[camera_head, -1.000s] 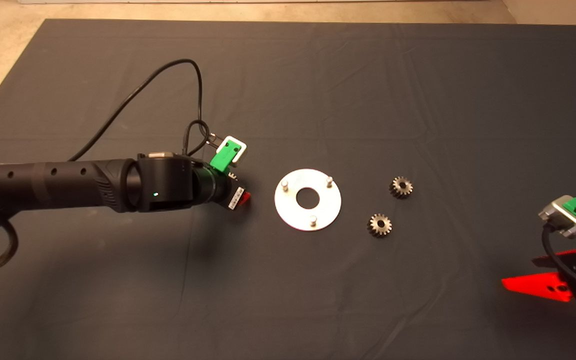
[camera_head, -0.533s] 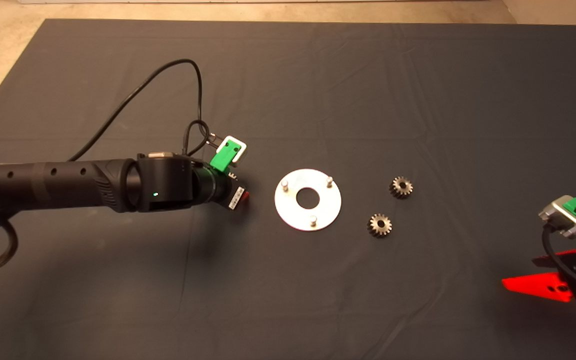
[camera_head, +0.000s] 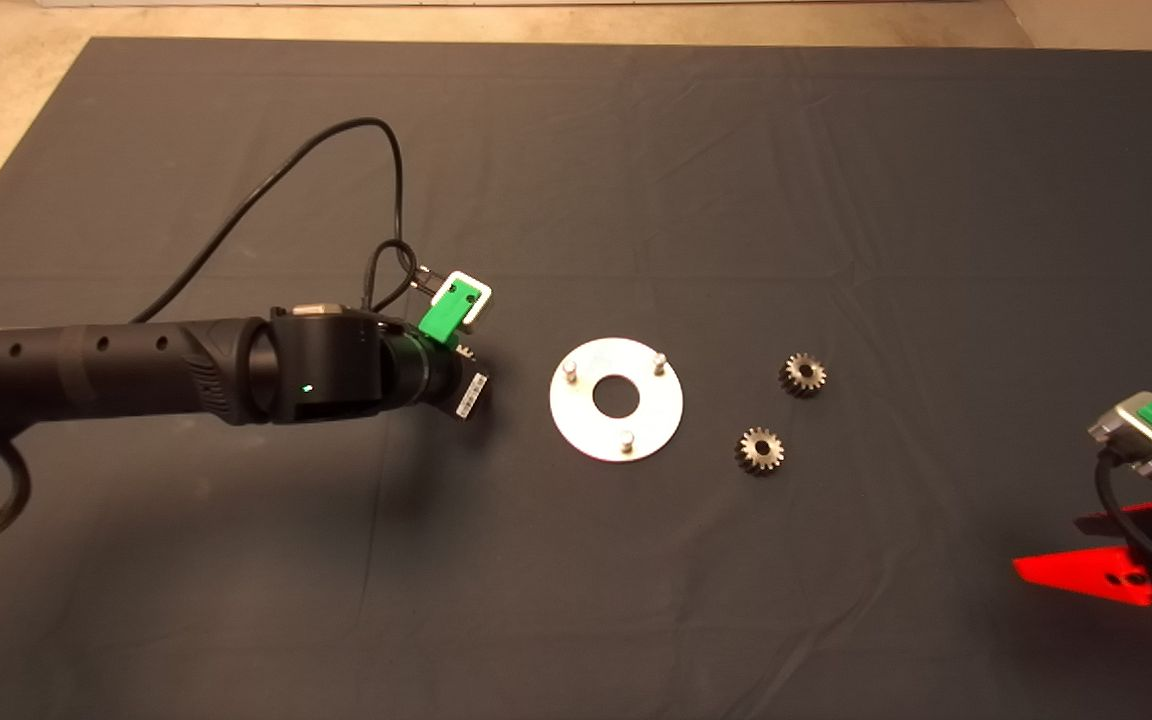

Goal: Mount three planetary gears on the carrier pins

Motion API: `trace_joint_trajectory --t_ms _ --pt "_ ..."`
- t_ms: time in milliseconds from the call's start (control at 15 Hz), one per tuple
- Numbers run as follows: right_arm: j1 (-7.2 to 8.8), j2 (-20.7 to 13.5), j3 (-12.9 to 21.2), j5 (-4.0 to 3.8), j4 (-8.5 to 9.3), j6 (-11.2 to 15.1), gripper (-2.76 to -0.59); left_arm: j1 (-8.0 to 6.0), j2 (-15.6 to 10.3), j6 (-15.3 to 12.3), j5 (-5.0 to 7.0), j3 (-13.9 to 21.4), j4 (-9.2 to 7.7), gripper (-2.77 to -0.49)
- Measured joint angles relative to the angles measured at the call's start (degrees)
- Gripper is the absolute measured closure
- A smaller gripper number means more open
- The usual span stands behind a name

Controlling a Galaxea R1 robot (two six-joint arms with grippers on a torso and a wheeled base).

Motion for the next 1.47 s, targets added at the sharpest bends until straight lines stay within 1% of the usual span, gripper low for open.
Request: trace_joint_trajectory --t_ms 67,133,200,333,400,533,667,800,867,933,1000,1333,1467 --pt "0.0 -0.2 0.0 0.2 0.0 -0.1 -2.21 0.0 -0.1 0.0 0.0 0.0 0.0 -1.5" --pt "0.0 -0.2 0.0 0.32 0.0 -0.2 -2.21 0.0 -0.1 0.1 -0.11 0.0 0.0 -1.38" --pt "0.0 -0.2 0.0 0.44 0.0 -0.2 -2.21 0.0 -0.1 0.1 -0.2 0.0 0.01 -1.35" --pt "0.01 -0.2 0.0 0.52 0.0 -0.2 -2.21 0.01 -0.1 0.1 -0.3 0.0 0.01 -1.21" --pt "0.0 -0.2 0.0 0.55 0.0 -0.2 -2.21 0.01 -0.1 0.1 -0.31 0.0 0.0 -1.21" --pt "0.0 -0.2 0.0 0.57 0.0 -0.2 -2.21 0.01 -0.2 0.1 -0.37 0.0 0.0 -1.11" --pt "0.0 -0.2 0.0 0.61 0.0 -0.2 -2.21 0.0 -0.1 0.2 -0.48 0.0 0.0 -1.11" --pt "0.0 -0.2 0.0 0.71 0.0 -0.4 -2.21 0.0 -0.2 0.2 -0.8 0.0 0.0 -1.06" --pt "0.0 -0.5 0.0 0.9 0.0 -0.5 -2.21 0.01 -0.5 0.2 -1.28 0.0 0.0 -1.06" --pt "0.0 -0.9 0.0 0.9 0.0 -0.6 -2.21 0.01 -0.6 0.2 -1.57 0.0 0.0 -1.06" --pt "0.0 -1.1 0.0 0.9 0.0 -0.6 -2.21 0.01 -0.6 0.2 -1.69 0.0 -0.02 -1.01" --pt "0.0 -1.1 0.0 0.91 0.0 -0.6 -2.21 0.01 -0.6 0.4 -1.85 0.0 -0.02 -0.96" --pt "0.0 -1.1 0.0 0.91 0.0 -0.7 -2.21 0.01 -0.6 0.4 -1.85 0.0 -0.02 -0.89"
